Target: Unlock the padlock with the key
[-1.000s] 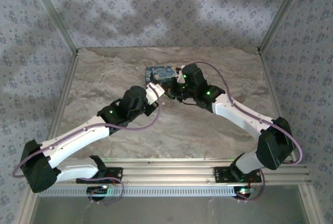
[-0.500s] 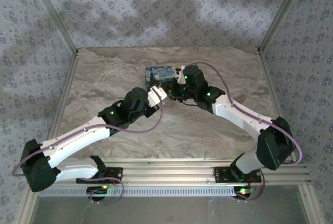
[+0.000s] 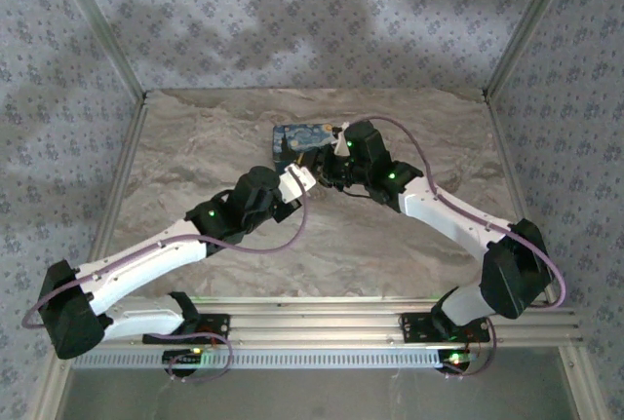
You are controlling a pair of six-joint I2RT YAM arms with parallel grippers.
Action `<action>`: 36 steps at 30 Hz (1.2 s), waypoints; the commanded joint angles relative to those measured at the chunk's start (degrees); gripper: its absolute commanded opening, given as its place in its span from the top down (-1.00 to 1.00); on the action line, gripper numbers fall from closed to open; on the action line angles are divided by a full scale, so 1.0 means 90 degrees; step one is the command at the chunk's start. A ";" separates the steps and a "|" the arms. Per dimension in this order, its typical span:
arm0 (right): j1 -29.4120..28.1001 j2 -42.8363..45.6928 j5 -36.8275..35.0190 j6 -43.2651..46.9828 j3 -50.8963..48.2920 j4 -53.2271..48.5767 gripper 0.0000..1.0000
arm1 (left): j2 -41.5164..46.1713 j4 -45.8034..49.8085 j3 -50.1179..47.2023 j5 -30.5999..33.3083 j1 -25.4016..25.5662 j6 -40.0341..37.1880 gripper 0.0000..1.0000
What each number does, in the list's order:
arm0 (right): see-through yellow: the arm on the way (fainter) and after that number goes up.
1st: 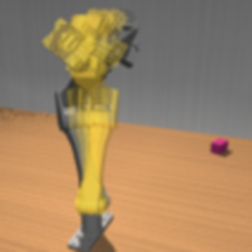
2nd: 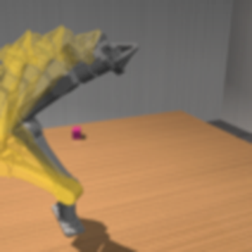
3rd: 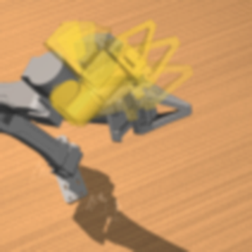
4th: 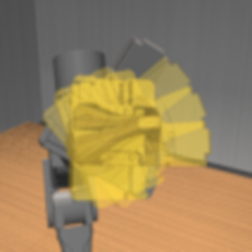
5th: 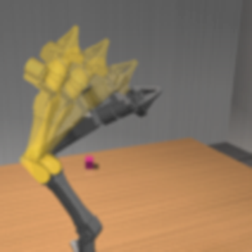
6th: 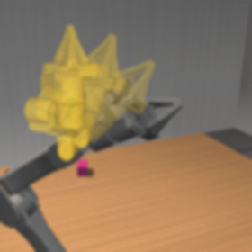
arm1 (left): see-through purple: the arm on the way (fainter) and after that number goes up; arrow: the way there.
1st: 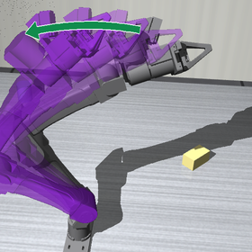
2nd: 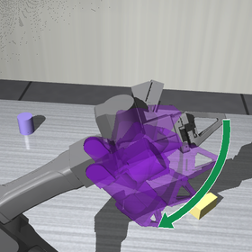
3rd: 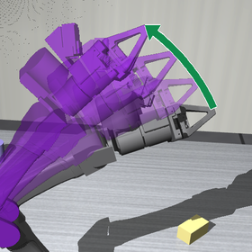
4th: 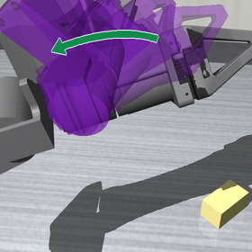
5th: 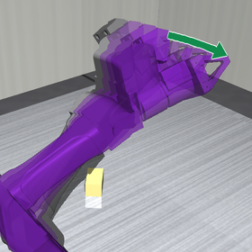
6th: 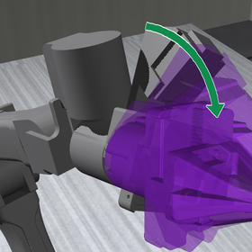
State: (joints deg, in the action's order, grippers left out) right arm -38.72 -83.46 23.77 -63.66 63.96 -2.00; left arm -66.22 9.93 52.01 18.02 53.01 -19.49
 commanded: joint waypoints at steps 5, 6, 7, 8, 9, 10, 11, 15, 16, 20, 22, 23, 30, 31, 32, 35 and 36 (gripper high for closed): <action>-0.0111 0.0084 -0.0042 -0.0021 0.0071 -0.0140 0.29 | -0.0231 0.0081 0.0251 0.0499 0.0029 0.0043 1.00; -0.0117 0.0084 -0.0052 -0.0024 0.0069 -0.0140 0.35 | -0.0262 0.0109 0.0273 0.0524 0.0033 0.0054 1.00; -0.0120 0.0084 -0.0062 -0.0009 0.0065 -0.0147 0.43 | -0.0279 0.0134 0.0285 0.0534 0.0028 0.0056 1.00; -0.0117 0.0084 -0.0070 -0.0006 0.0077 -0.0155 0.52 | -0.0294 0.0136 0.0286 0.0537 0.0028 0.0065 1.00; -0.0122 0.0084 -0.0082 0.0017 0.0072 -0.0156 0.62 | -0.0308 0.0128 0.0286 0.0537 0.0028 0.0063 1.00; -0.0116 0.0084 -0.0109 0.0027 0.0076 -0.0180 0.71 | -0.0295 0.0118 0.0275 0.0529 0.0037 0.0065 1.00; -0.0111 0.0078 -0.0127 0.0042 0.0065 -0.0190 0.78 | -0.0289 0.0107 0.0265 0.0527 0.0037 0.0075 1.00; -0.0089 0.0026 -0.0154 0.0070 0.0059 -0.0200 0.85 | -0.0245 0.0078 0.0228 0.0468 0.0045 0.0041 1.00; -0.0086 0.0001 -0.0141 0.0062 0.0043 -0.0184 0.90 | -0.0231 0.0075 0.0217 0.0441 0.0047 0.0028 1.00; -0.0094 -0.0012 -0.0022 0.0230 -0.0057 0.0182 1.00 | -0.0203 0.0134 0.0198 0.0272 0.0077 -0.0061 1.00; -0.0093 0.0052 0.0053 0.0531 -0.0166 0.0505 1.00 | -0.0163 0.0160 0.0188 0.0089 0.0089 -0.0031 0.92; -0.0086 0.0112 0.0038 0.0795 -0.0198 0.0571 1.00 | -0.0124 0.0163 0.0179 0.0014 0.0087 0.0043 0.63; 0.0120 0.0352 -0.0287 0.3866 0.0722 -0.1113 1.00 | 0.0430 0.0332 0.0037 -0.2219 -0.0992 0.1461 -0.14; 0.0180 0.0370 -0.0202 0.4159 0.0819 -0.1213 1.00 | 0.0523 0.0309 0.0010 -0.2698 -0.1244 0.1728 -0.14; 0.0240 0.0412 -0.0120 0.4433 0.0851 -0.1232 1.00 | 0.0621 0.0246 -0.0024 -0.3308 -0.1533 0.1982 -0.14; 0.0426 0.0584 0.0281 0.5011 0.0746 -0.0960 1.00 | 0.0717 0.0076 -0.0004 -0.4699 -0.2196 0.2719 -0.11; 0.0485 0.0618 0.0468 0.5173 0.0726 -0.0900 1.00 | 0.0693 0.0021 0.0044 -0.5144 -0.2364 0.2928 -0.10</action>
State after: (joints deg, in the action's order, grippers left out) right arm -35.44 -79.92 23.90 -27.62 69.36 -8.93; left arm -60.90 11.73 52.31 -10.11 34.44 -2.13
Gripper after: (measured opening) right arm 0.042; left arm 0.554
